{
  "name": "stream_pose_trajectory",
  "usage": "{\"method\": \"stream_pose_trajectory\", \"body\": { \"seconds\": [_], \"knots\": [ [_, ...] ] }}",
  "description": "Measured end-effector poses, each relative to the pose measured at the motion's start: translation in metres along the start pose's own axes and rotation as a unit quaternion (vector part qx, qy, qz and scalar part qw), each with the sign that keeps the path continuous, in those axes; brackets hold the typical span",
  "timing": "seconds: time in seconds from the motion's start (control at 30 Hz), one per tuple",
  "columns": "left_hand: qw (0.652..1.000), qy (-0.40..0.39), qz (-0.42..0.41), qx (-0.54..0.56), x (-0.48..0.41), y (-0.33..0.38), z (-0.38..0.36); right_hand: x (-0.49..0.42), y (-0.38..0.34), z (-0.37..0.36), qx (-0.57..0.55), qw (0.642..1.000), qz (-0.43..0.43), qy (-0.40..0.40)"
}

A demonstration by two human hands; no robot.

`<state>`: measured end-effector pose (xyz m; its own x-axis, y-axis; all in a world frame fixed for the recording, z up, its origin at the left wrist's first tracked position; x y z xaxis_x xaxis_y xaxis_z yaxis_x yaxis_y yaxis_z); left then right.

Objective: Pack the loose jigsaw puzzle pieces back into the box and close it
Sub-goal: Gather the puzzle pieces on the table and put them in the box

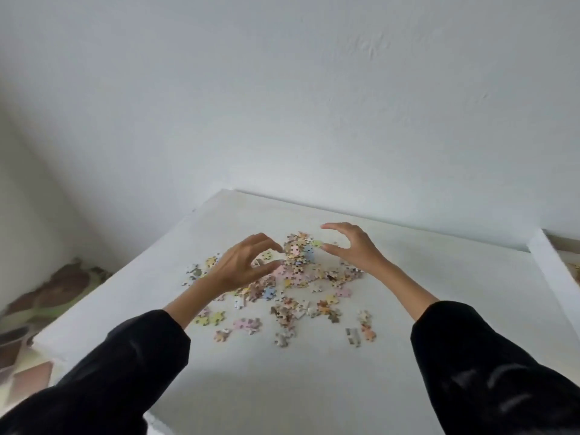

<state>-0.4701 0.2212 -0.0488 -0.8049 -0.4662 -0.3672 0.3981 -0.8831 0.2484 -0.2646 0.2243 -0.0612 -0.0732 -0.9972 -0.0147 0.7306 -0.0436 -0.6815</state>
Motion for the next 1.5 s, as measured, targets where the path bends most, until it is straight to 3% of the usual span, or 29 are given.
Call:
{"method": "stream_pose_trajectory", "body": {
  "seconds": [0.17,0.23,0.5,0.67,0.83,0.9,1.0,1.13,1.3,1.5],
  "knots": [
    [0.987,-0.012,0.16,-0.008,0.07,-0.084,0.0,-0.025,0.003,-0.046,0.025,0.995,-0.071,-0.058],
    [0.983,-0.032,0.179,-0.011,0.081,-0.093,-0.006,-0.03,-0.003,-0.057,0.038,0.995,-0.072,-0.061],
    [0.991,-0.048,0.115,0.048,0.046,-0.067,-0.032,-0.027,-0.025,-0.084,0.122,0.989,-0.015,-0.079],
    [0.965,0.003,0.125,0.228,0.033,-0.06,-0.028,-0.006,-0.023,-0.079,-0.007,0.993,-0.021,-0.112],
    [0.987,-0.077,0.094,0.102,0.061,-0.072,-0.01,0.005,0.021,-0.026,0.057,0.997,-0.053,0.006],
    [0.988,-0.122,0.088,0.047,0.075,-0.073,-0.018,0.012,0.043,-0.023,0.092,0.993,-0.079,0.01],
    [0.99,-0.117,0.073,-0.002,0.075,-0.067,-0.028,0.018,0.046,-0.039,0.138,0.987,-0.084,-0.006],
    [0.991,-0.1,0.087,0.013,0.055,-0.053,-0.036,0.023,0.019,-0.064,0.175,0.982,-0.063,-0.033],
    [0.986,-0.061,0.118,0.106,0.052,-0.054,-0.032,0.027,0.012,-0.057,0.039,0.995,-0.07,-0.066],
    [0.979,-0.076,0.134,0.133,0.088,-0.06,-0.016,0.086,0.041,-0.028,0.021,0.992,-0.097,-0.083]
  ]
}}
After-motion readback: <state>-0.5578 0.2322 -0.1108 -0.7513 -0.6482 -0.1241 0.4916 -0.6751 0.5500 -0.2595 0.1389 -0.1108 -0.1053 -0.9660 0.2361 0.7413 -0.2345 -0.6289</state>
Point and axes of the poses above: each hand's wrist, its own x-axis away from the middle knuckle, its own z-axis out of the back of the hand, y = z × x, the point moved 8 cm from there along -x, towards the middle knuckle, and after that the axes turned 14 degrees about -z, right-handed, at the moved point
